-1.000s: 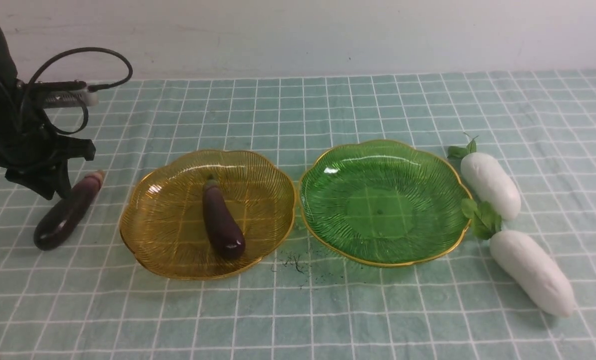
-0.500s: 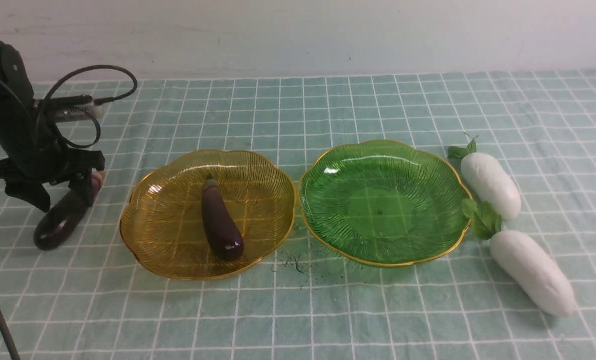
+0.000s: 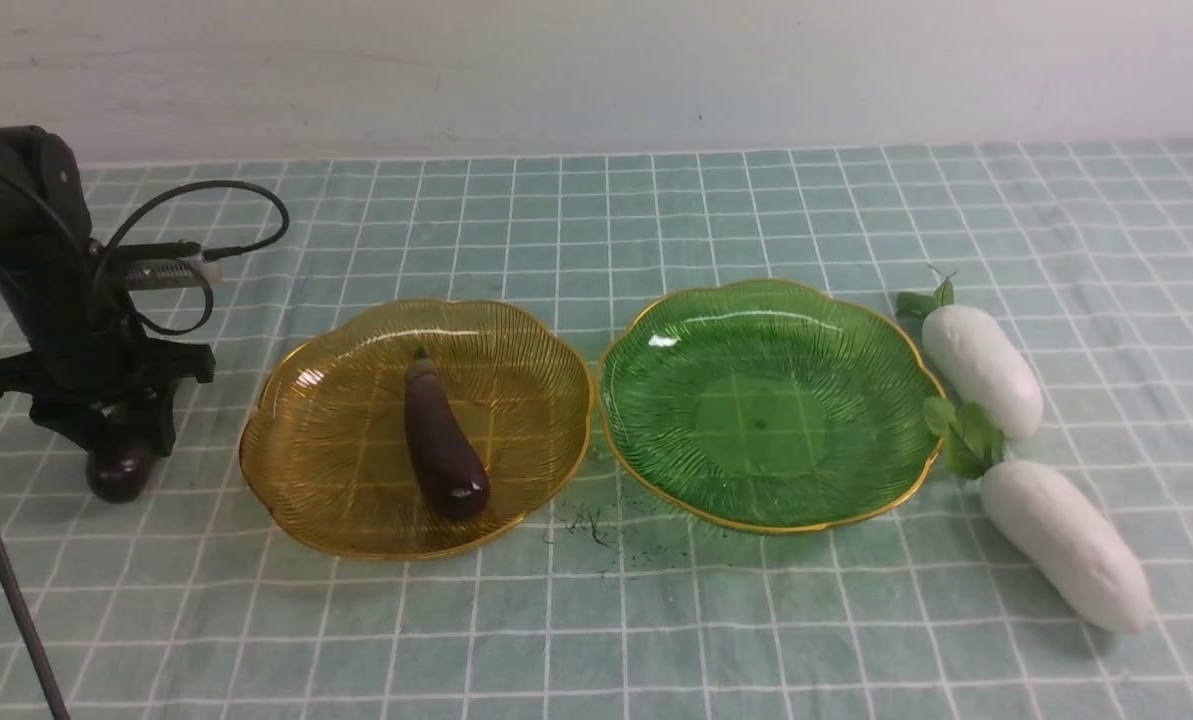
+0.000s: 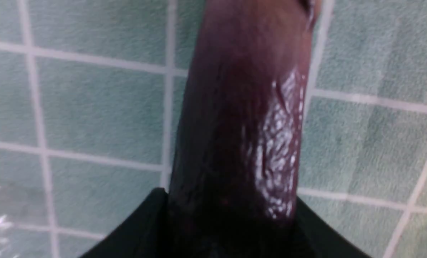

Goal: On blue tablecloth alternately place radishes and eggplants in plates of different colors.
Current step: 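Pick up the eggplant and place it in the yellow plate, then place the white radish on the plate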

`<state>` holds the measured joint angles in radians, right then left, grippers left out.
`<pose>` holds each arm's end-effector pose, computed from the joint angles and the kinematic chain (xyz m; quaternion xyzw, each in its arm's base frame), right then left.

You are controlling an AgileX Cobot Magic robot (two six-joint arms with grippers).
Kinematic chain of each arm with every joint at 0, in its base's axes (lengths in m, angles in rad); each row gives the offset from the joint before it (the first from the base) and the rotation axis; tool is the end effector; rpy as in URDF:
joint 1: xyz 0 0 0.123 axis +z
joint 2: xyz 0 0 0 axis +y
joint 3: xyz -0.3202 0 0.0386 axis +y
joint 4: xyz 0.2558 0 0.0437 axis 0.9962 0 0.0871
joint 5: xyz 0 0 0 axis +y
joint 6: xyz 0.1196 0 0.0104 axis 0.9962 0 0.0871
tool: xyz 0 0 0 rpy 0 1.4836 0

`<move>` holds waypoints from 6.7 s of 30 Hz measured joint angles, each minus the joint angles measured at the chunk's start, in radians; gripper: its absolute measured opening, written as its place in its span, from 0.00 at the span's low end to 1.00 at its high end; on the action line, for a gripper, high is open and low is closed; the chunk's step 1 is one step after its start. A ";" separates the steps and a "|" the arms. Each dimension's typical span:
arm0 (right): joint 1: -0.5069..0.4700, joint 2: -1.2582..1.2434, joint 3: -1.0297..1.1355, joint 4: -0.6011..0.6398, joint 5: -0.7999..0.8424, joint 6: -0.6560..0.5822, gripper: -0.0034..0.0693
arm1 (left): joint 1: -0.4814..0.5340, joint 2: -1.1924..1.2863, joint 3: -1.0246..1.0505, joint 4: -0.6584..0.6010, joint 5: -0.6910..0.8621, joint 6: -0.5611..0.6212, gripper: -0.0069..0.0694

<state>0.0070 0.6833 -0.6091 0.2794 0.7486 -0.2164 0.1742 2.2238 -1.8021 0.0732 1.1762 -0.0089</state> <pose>0.1232 0.0234 0.3023 -0.0464 0.9056 0.0853 0.4128 0.4750 0.0918 0.1695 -0.0783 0.9959 0.0365 0.0271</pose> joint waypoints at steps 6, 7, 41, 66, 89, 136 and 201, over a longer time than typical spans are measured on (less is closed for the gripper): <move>0.000 0.000 0.000 -0.002 0.000 0.000 0.03 | -0.010 -0.076 -0.113 -0.196 0.033 -0.002 0.52; 0.000 0.000 0.000 0.000 0.000 0.000 0.03 | -0.023 -0.085 -0.118 -0.255 0.033 0.002 0.52; 0.000 0.001 0.000 0.018 0.009 0.000 0.03 | -0.308 -0.178 0.029 -0.227 0.049 0.002 0.79; 0.000 0.817 -0.271 -0.027 -0.046 -0.038 0.41 | -0.308 -0.385 0.114 -0.215 0.055 0.126 0.08; 0.000 1.022 -0.309 -0.085 -0.080 -0.050 0.72 | -0.308 -0.337 0.114 -0.215 0.055 0.127 0.08; 0.229 1.167 -0.715 0.376 -0.044 -0.350 1.00 | -0.308 -0.337 0.114 -0.215 0.055 0.127 0.08; 0.105 1.386 -0.793 -0.661 -0.128 0.574 0.83 | -0.308 -0.337 0.114 -0.232 0.055 0.127 0.08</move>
<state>0.1120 2.0696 -1.4020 -0.3815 0.6206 0.3571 -0.1341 1.8871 -1.6882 -0.1586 1.2311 0.1179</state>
